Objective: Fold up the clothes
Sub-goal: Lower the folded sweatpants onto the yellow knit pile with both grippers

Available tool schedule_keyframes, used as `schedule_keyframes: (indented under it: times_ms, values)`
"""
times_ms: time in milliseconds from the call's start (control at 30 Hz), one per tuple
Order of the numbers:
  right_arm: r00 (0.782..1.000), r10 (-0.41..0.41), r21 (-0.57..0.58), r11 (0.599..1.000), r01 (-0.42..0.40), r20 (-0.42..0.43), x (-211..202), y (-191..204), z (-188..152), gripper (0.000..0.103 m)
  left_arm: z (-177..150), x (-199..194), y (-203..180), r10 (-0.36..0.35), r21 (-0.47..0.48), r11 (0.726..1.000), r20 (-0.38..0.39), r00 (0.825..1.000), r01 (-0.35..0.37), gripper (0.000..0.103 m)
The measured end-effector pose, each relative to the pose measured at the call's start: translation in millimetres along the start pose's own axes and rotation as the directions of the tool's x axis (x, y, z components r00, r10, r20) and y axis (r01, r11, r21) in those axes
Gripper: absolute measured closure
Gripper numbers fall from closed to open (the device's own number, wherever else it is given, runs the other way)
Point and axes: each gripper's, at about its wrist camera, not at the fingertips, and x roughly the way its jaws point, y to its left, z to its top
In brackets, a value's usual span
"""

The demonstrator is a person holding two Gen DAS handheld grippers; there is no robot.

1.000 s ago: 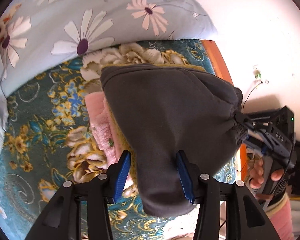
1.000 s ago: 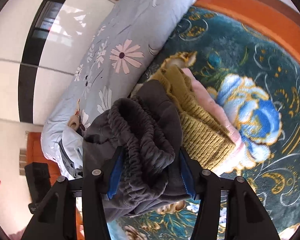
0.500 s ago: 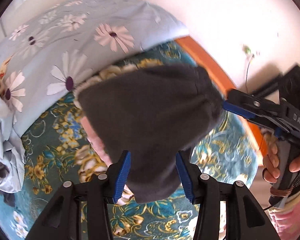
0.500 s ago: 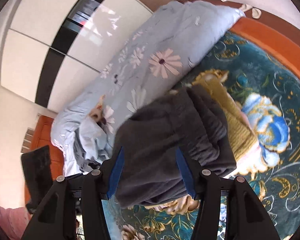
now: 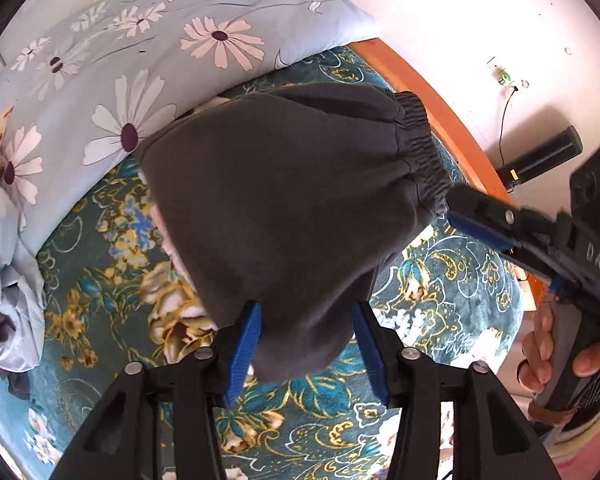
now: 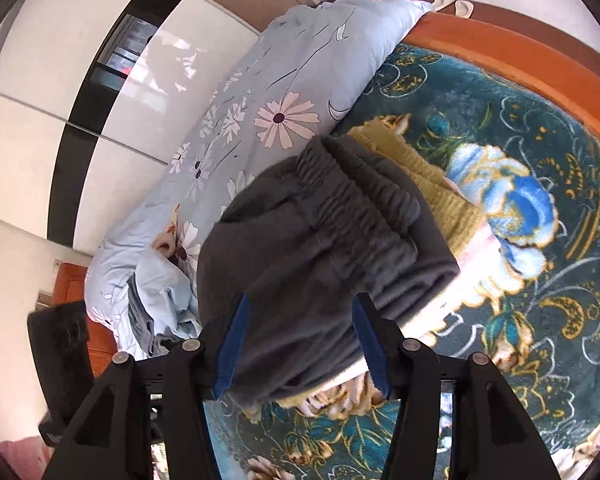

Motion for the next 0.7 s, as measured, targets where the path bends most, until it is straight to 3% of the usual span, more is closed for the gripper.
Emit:
schedule_keyframes:
  times_ms: [33, 233, 300, 433, 467, 533, 700]
  values:
    - [1.000, -0.015, -0.008, 1.000, 0.015, -0.004, -0.2, 1.1, -5.6, 0.035, -4.3, 0.1, 2.0, 0.005, -0.011, 1.000, -0.009, 1.000, -0.005, 0.040]
    - [0.995, -0.089, -0.092, 0.992, 0.086, -0.034, 5.7, 13.1, -27.1, 0.030, -30.0, -1.4, 13.8, 0.001, -0.085, 0.996, -0.032, 0.999, -0.003, 0.037]
    - [0.992, -0.124, -0.149, 0.982, 0.120, -0.018, 3.6, 23.1, -30.2, 0.030, -36.4, -4.7, 16.6, -0.031, -0.115, 0.993, -0.031, 0.999, 0.027, 0.030]
    - [0.990, -0.139, -0.209, 0.968, 0.137, 0.006, 1.2, 34.8, -36.1, 0.028, -46.1, -13.9, 20.3, -0.120, -0.174, 0.978, -0.018, 0.993, 0.115, 0.025]
    - [0.989, -0.145, -0.224, 0.964, 0.144, 0.013, 0.6, 36.8, -37.7, 0.025, -48.2, -17.0, 19.8, -0.127, -0.182, 0.976, -0.012, 0.992, 0.122, 0.023]
    - [0.986, -0.165, -0.235, 0.958, 0.166, 0.024, 0.3, 38.2, -41.1, 0.006, -51.0, -22.0, 19.7, -0.123, -0.196, 0.973, -0.007, 0.992, 0.120, 0.022]
    - [0.982, -0.185, -0.239, 0.952, 0.190, 0.042, -5.3, 38.9, -50.3, 0.005, -59.1, -29.6, 19.3, -0.112, -0.204, 0.973, 0.006, 0.994, 0.111, 0.017]
